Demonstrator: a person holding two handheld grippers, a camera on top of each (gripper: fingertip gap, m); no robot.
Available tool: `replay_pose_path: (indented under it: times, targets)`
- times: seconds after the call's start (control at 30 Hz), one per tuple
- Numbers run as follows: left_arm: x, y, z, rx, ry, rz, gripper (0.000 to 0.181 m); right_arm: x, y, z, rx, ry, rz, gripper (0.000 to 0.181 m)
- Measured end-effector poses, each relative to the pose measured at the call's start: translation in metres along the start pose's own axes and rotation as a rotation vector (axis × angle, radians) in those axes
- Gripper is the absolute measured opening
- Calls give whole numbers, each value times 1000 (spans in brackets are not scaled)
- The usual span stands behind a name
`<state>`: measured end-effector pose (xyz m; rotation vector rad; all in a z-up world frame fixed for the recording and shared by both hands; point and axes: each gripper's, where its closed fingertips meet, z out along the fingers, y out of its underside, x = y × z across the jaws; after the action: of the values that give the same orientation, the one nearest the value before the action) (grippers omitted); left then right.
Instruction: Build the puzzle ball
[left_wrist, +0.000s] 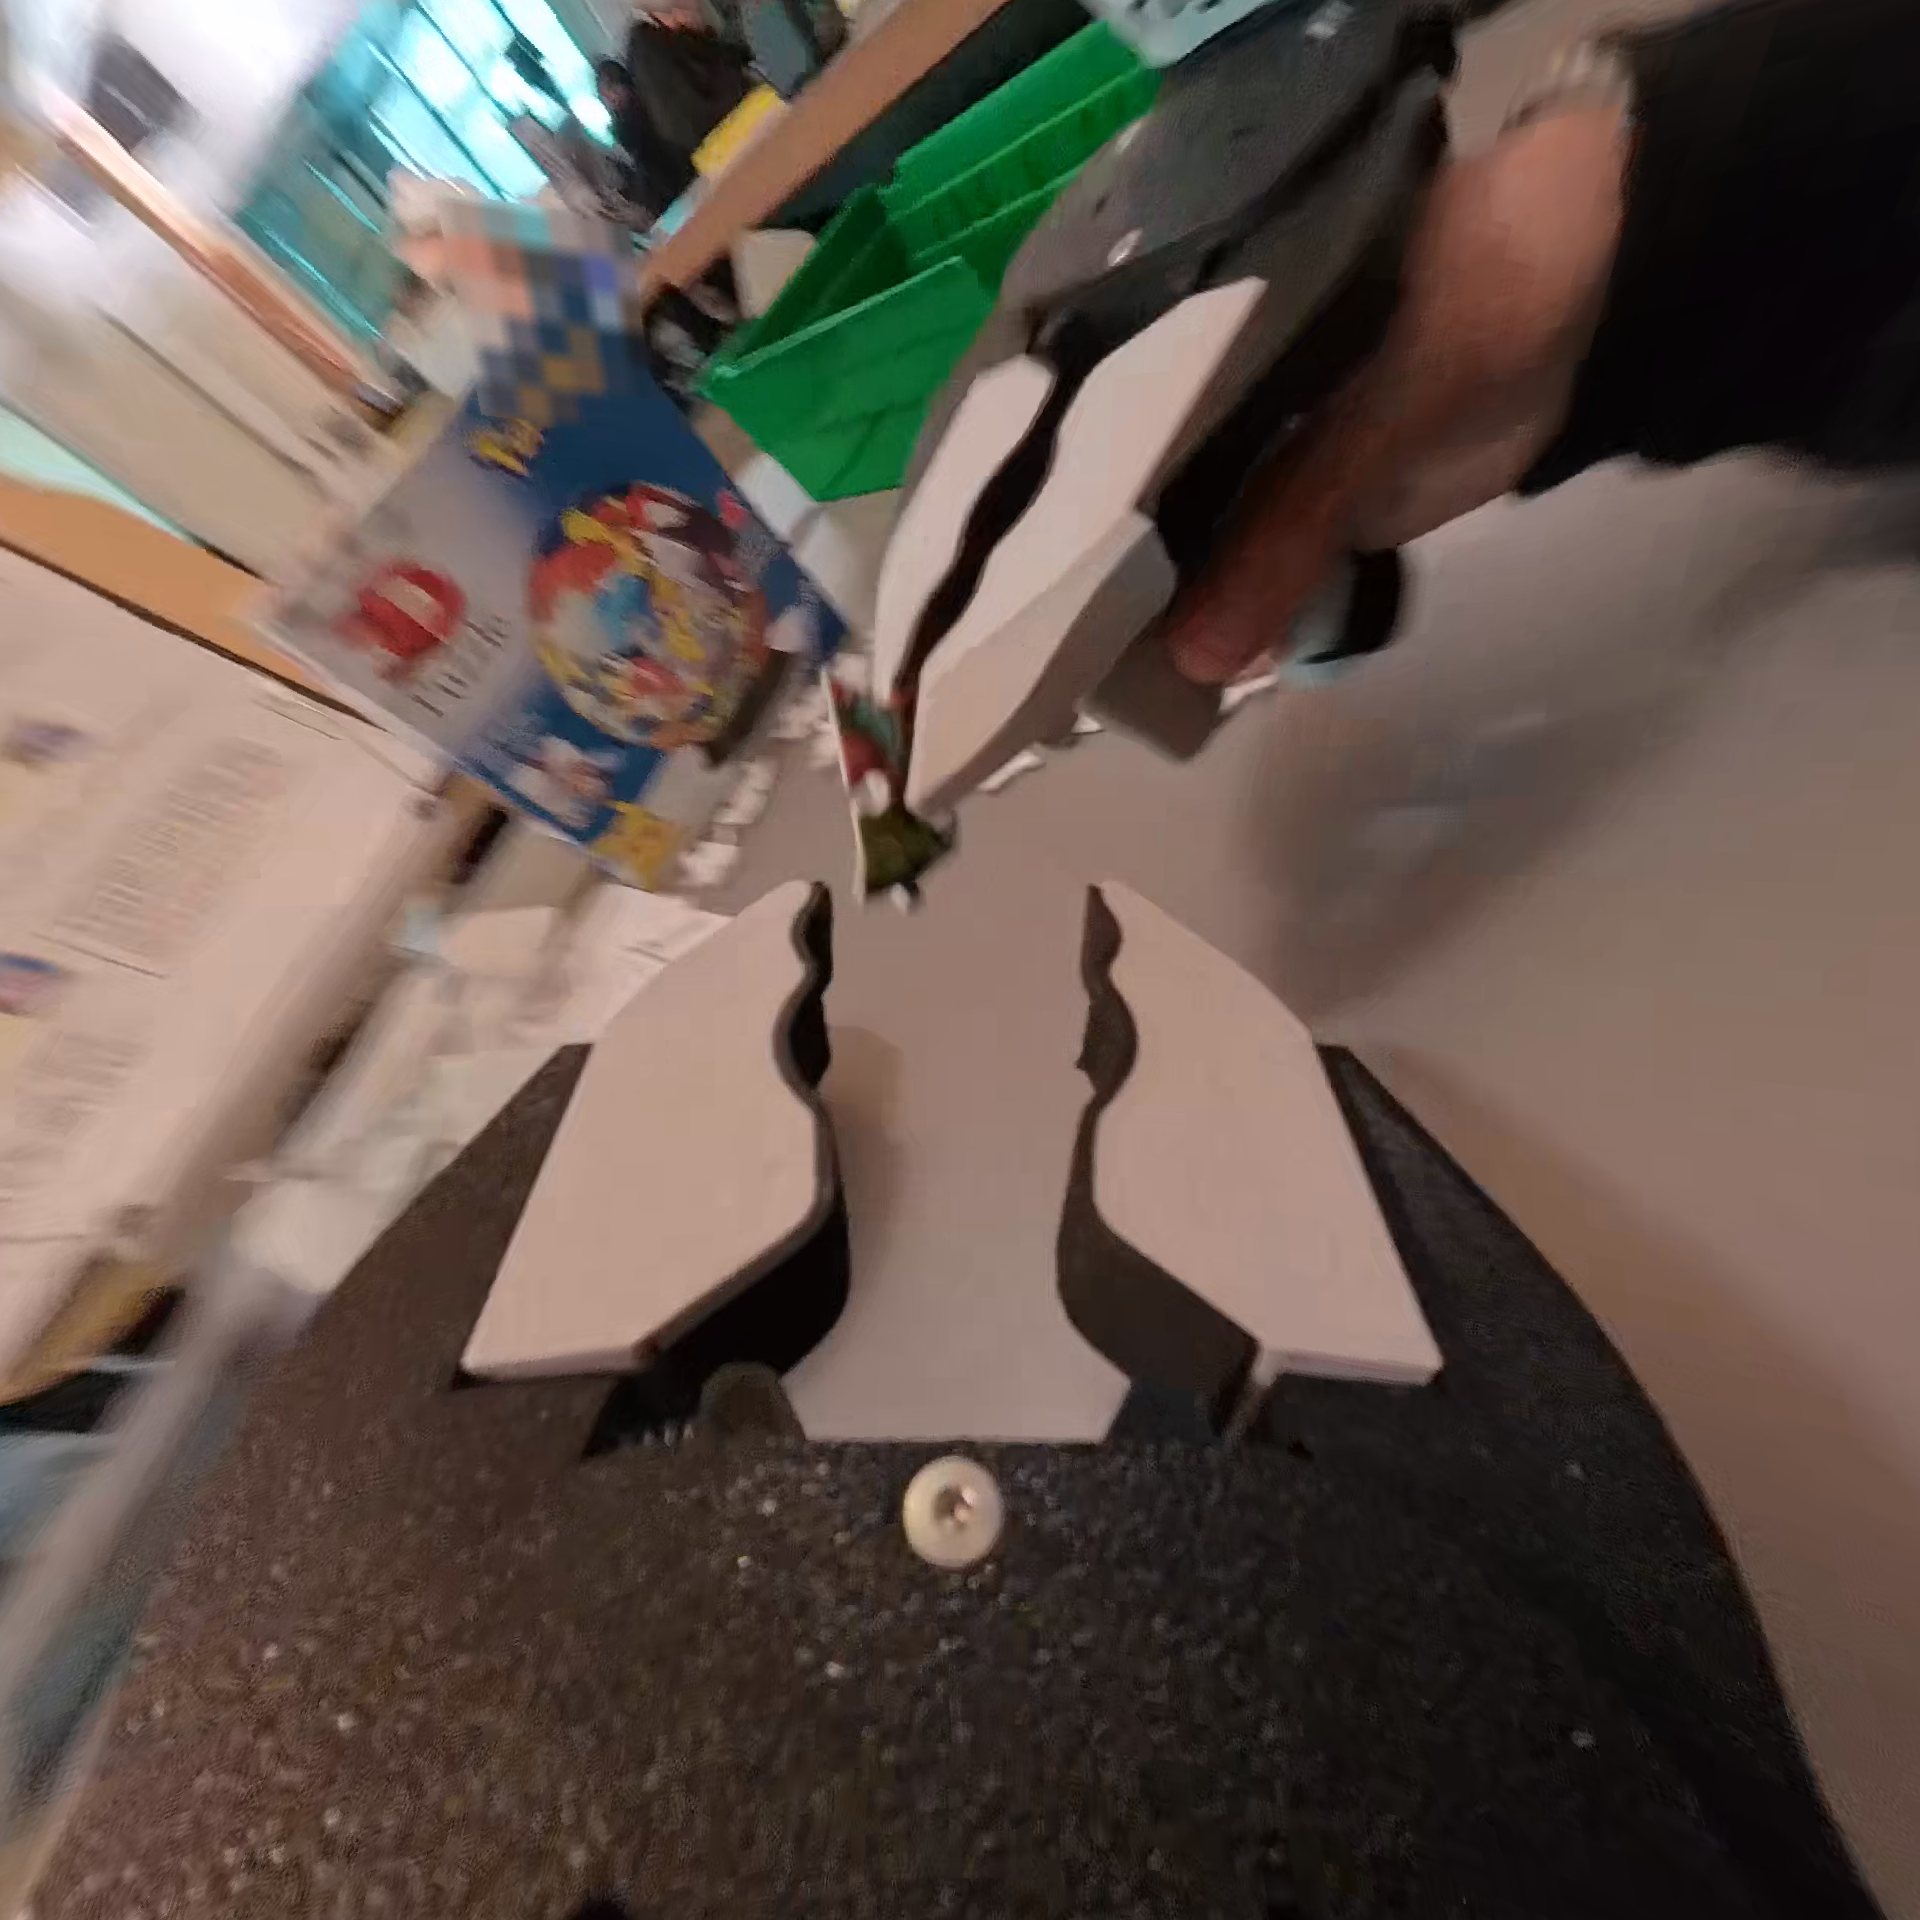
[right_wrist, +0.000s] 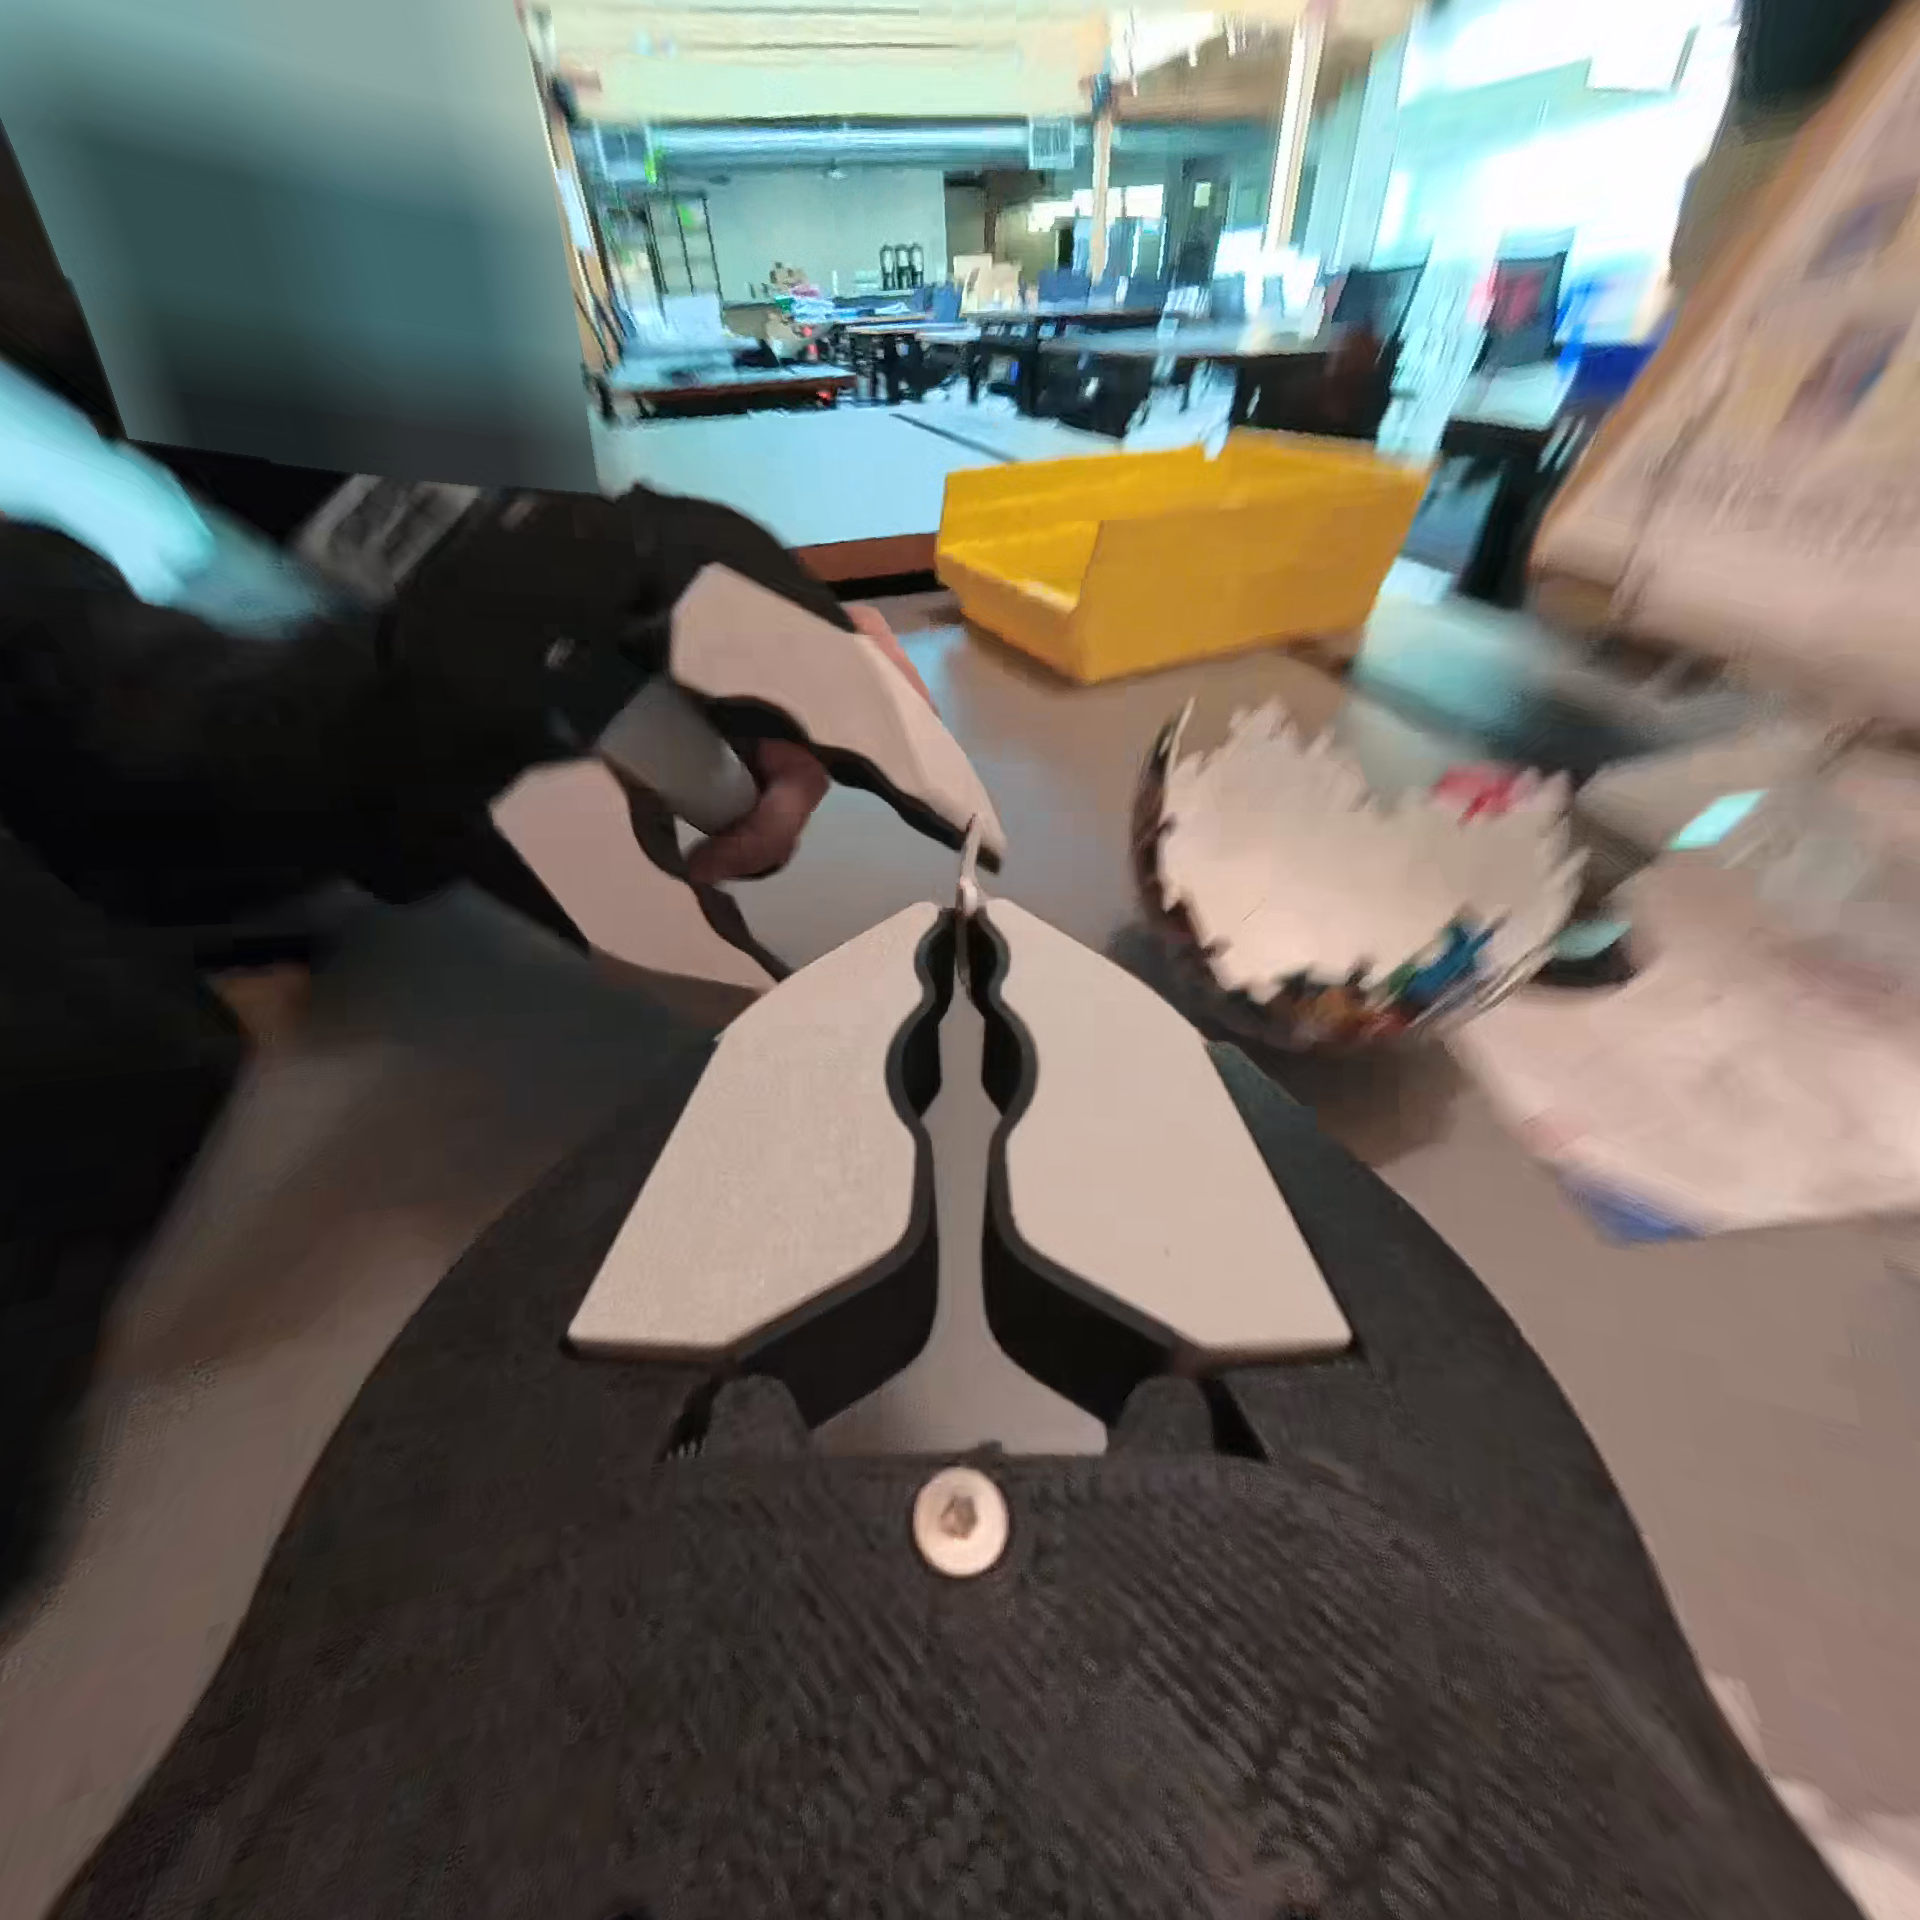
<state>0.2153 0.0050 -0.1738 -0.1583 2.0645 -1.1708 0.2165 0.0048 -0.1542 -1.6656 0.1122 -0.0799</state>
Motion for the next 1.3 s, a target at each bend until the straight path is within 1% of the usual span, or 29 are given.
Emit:
replay_pose_path:
  times: [0.07, 0.1, 0.13, 0.17, 0.2, 0.27, 0.3, 0.37, 0.43, 0.5, 0.57, 0.63, 0.73, 0.8, 0.93, 1.0, 1.03, 1.07, 1.13, 1.2, 1.27, 1.3]
  targets:
    - [3, -4, -10, 38, 144, -277, 56, -4, -10, -8, -40, 91, -419, 3]
    - [1, -9, -16, 70, 207, -437, 55, -9, -11, -9, -83, 120, -650, 2]
    - [-2, -16, -22, 111, 287, -593, 51, -10, -10, -10, -144, 164, -841, 2]
    - [-5, -23, -29, 149, 373, -736, 46, -10, -8, -10, -219, 191, -981, 2]
    - [-10, -27, -33, 162, 432, -863, 41, -11, -5, -9, -279, 198, -1078, 2]
    - [-13, -28, -36, 135, 541, -1024, 37, -19, -10, -4, -296, 217, -1219, 2]
    - [-11, -27, -36, 108, 581, -1073, 29, -21, -15, -2, -291, 245, -1267, 2]
    - [-3, -31, -37, 84, 651, -1134, 23, -20, -23, 1, -306, 312, -1337, 2]
    - [8, -39, -39, 71, 723, -1165, 20, -15, -23, 4, -354, 351, -1362, 2]
    - [14, -47, -40, 86, 753, -1194, 18, -16, -25, 6, -355, 374, -1400, 2]
    - [13, -48, -38, 96, 740, -1231, 10, -17, -29, 8, -359, 395, -1443, 3]
    - [10, -49, -39, 123, 745, -1288, 10, -16, -31, 8, -368, 412, -1484, 3]
    - [4, -51, -43, 172, 780, -1389, 10, -16, -33, 8, -370, 419, -1509, 3]
    - [2, -48, -42, 174, 778, -1421, 5, -16, -33, 10, -375, 422, -1527, 3]
    - [4, -39, -40, 135, 741, -1423, 2, -14, -26, 11, -401, 416, -1520, 3]
    - [6, -30, -38, 89, 712, -1389, 0, -16, -24, 11, -366, 396, -1458, 8]
    - [6, -26, -38, 76, 702, -1375, 0, -19, -24, 12, -330, 374, -1404, 11]
    - [4, -23, -39, 72, 691, -1368, 0, -21, -24, 11, -301, 355, -1340, 10]
    - [3, -13, -39, 20, 664, -1325, 0, -28, -27, 11, -218, 297, -1183, 19]
    - [4, 2, -40, -65, 621, -1229, 0, -31, -37, 7, -109, 239, -920, 24]
    - [7, 10, -44, -132, 608, -1119, 0, -23, -50, 2, 4, 219, -607, 27]
    - [8, 13, -46, -162, 600, -1055, 0, -17, -51, 0, 32, 195, -438, 28]
